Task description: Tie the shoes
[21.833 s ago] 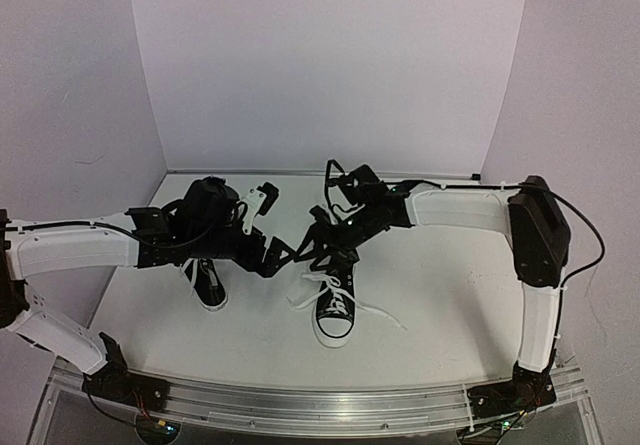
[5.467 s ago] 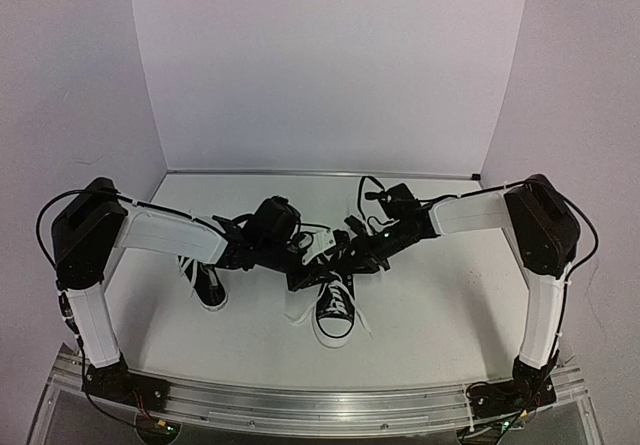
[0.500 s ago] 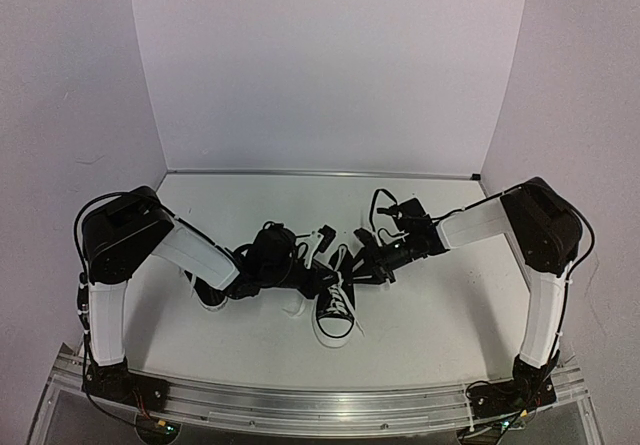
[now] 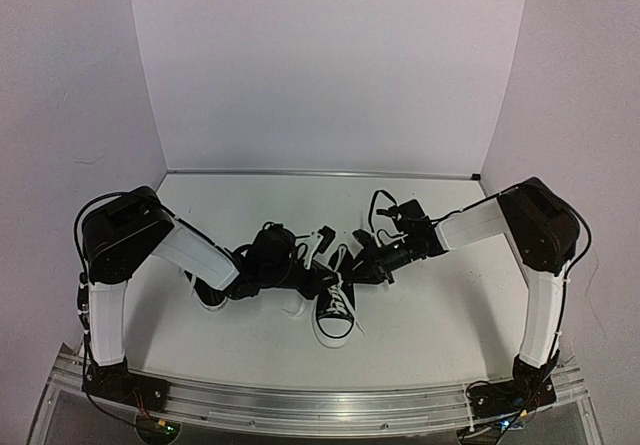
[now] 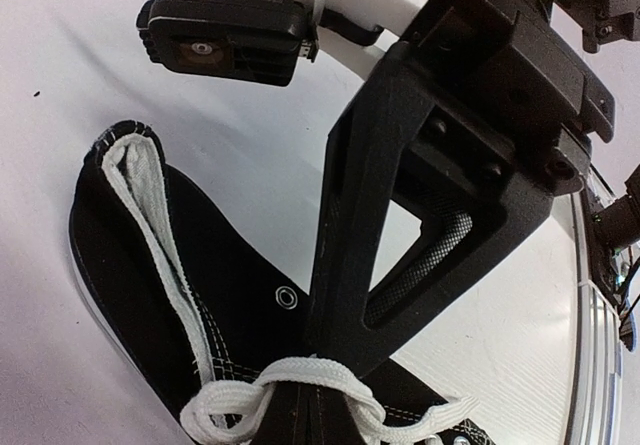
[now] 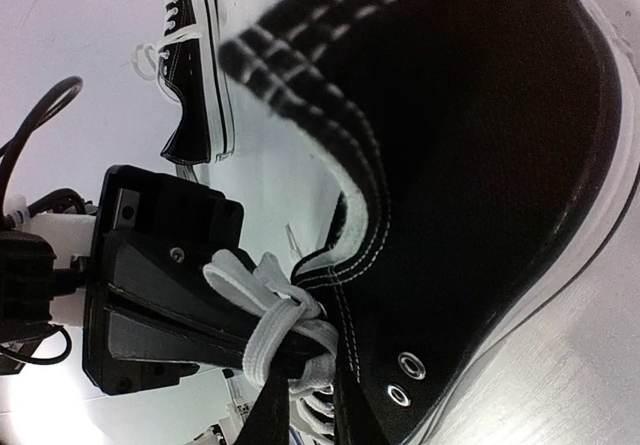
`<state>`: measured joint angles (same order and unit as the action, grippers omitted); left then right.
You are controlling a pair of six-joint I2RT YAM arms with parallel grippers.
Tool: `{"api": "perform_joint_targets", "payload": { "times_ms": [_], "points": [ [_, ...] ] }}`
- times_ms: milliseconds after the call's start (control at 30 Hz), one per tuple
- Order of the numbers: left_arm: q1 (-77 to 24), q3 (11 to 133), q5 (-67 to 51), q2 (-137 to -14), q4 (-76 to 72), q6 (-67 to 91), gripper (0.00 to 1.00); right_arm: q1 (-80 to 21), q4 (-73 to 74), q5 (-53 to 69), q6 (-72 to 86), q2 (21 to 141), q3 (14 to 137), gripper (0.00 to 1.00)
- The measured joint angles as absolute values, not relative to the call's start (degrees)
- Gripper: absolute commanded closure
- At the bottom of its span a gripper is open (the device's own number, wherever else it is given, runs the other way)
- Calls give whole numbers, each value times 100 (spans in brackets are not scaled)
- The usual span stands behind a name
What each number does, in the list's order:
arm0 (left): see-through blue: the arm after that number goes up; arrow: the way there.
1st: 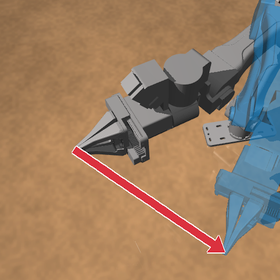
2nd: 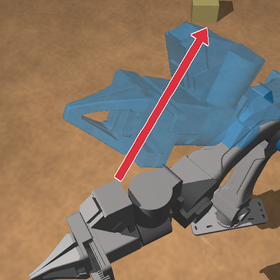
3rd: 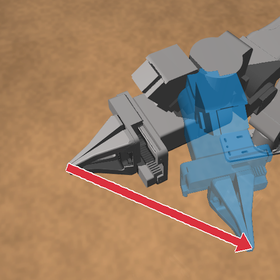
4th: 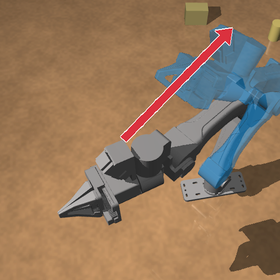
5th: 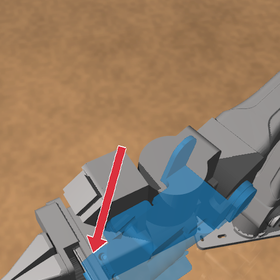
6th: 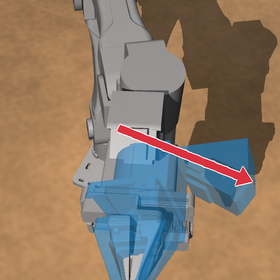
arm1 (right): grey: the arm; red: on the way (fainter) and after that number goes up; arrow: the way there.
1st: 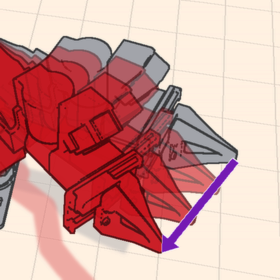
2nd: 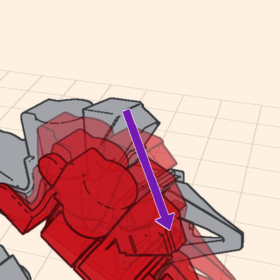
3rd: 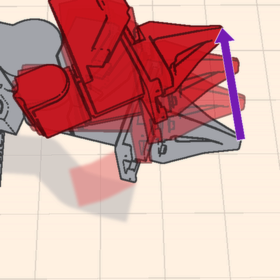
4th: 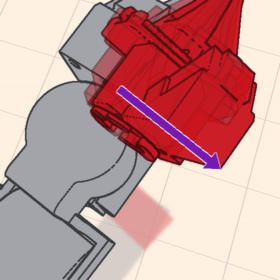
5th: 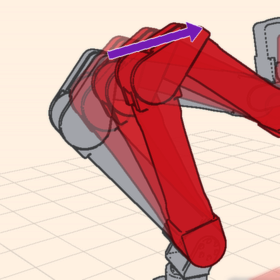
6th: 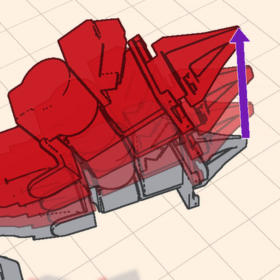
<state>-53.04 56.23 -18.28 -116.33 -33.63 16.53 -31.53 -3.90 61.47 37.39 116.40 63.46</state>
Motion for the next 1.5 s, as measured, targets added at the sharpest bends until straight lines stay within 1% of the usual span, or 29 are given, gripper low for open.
{"api": "perform_joint_targets", "payload": {
  "times_ms": [33,67,100,467,833,867,900,933,1000,1100,1200,1367,1500],
  "points": [
    [-5304,5617,-1828,-11633,-3369,1653,100,-3153,-396,6160,3741,11642,6346,94],
    [-5304,5612,-1830,-11633,-3371,1653,100,-3155,-403,6172,3754,11642,6346,99],
    [-5304,5612,-1831,-11633,-3373,1653,100,-3153,-410,6187,3756,11644,6346,100],
    [-5304,5597,-1825,-11613,-3349,1613,100,-3153,-431,6196,3758,11646,6343,100],
    [-5271,5346,-1787,-11126,-3113,1388,100,-3155,-432,6069,3758,11644,6254,100],
    [-5271,5333,-1787,-11124,-3094,1368,100,-3155,-432,6069,3758,11644,6254,99],
    [-5270,5315,-1787,-11124,-3081,1349,100,-3155,-432,6071,3760,11644,6254,95],
    [-5269,5301,-1787,-11126,-3030,1345,100,-3155,-432,6073,3760,11644,6254,87],
    [-5269,5299,-1791,-11124,-2977,1339,100,-3155,-435,6085,3759,11644,6254,79],
    [-5266,5299,-1802,-11126,-2980,1340,100,-3155,-439,6096,3783,11644,6254,76],
    [-5266,5301,-1804,-11141,-3007,1345,100,-3155,-447,6101,3795,11644,6254,75],
    [-5266,5317,-1825,-11244,-3069,1350,100,-3155,-447,6118,3802,11644,6265,80],
    [-5264,5324,-1835,-11299,-3115,1352,100,-3155,-447,6123,3822,11646,6327,82]
  ]
}}
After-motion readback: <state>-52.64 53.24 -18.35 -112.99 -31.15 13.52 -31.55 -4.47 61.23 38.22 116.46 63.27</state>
